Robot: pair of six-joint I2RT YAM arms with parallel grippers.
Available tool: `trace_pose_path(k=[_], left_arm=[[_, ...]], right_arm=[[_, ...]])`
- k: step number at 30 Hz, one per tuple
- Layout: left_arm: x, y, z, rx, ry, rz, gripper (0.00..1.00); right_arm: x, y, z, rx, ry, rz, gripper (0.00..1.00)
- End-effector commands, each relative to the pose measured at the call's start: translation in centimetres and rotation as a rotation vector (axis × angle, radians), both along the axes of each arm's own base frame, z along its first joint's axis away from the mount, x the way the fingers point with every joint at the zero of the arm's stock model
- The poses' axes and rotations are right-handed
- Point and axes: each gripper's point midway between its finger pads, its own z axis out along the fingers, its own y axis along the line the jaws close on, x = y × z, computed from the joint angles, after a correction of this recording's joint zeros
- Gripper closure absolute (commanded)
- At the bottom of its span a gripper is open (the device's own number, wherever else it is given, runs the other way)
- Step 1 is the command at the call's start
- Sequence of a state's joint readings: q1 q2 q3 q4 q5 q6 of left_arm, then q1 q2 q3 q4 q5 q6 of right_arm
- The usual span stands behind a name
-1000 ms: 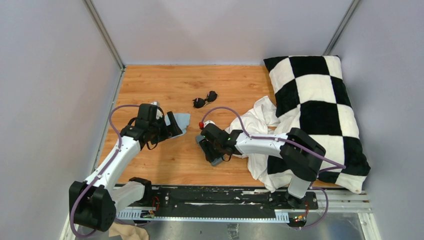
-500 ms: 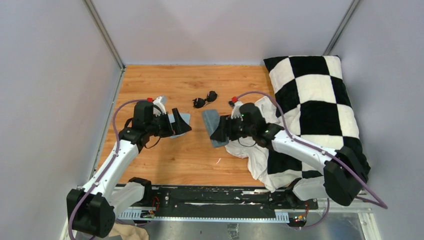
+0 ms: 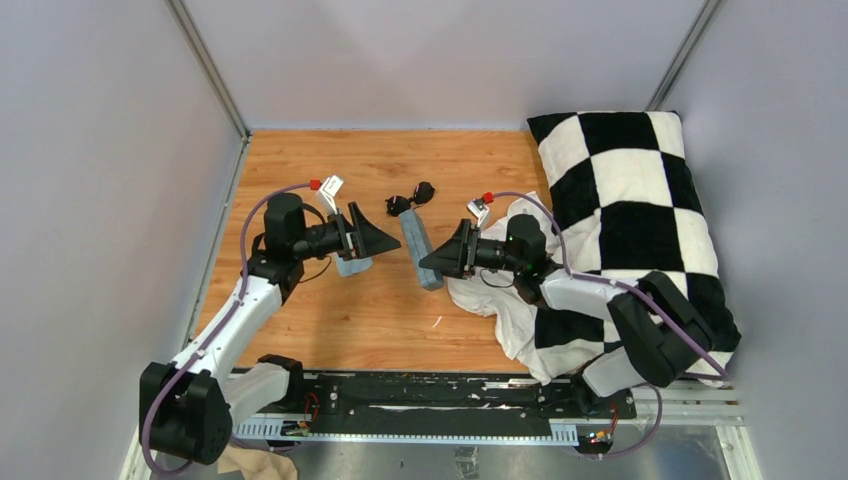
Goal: Organize the sunglasses
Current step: Open the sunglasses case.
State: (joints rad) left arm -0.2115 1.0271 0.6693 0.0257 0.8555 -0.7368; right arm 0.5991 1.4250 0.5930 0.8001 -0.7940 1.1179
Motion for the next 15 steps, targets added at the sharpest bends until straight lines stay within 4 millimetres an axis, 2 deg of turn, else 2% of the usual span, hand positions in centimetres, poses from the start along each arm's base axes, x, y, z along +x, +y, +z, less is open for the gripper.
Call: trace_pose_path(k=[1, 6, 10, 15], left_arm=[[-0.3, -0.6, 0.3, -0.056, 0.032, -0.055, 0.00], [-0.2, -0.6, 0.2, -0.058, 0.039, -0.048, 0.00], [0.1, -0.7, 0.2, -0.077, 0.054, -0.041, 0.00], [0.3, -0.8, 0.2, -0.098, 0.061, -0.032, 0.00]], right_arm=[[-1.1, 0.2, 4.8, 0.232, -0.062, 0.100, 0.83], [-1.2, 0.3, 5.8, 0.344, -0.038, 0.132, 0.84], [-1.6, 1.2, 5.4, 0.346, -0.023, 0.158, 0.87], [-2.0, 1.7, 6.1, 0.360, -0.038, 0.181, 0.87]])
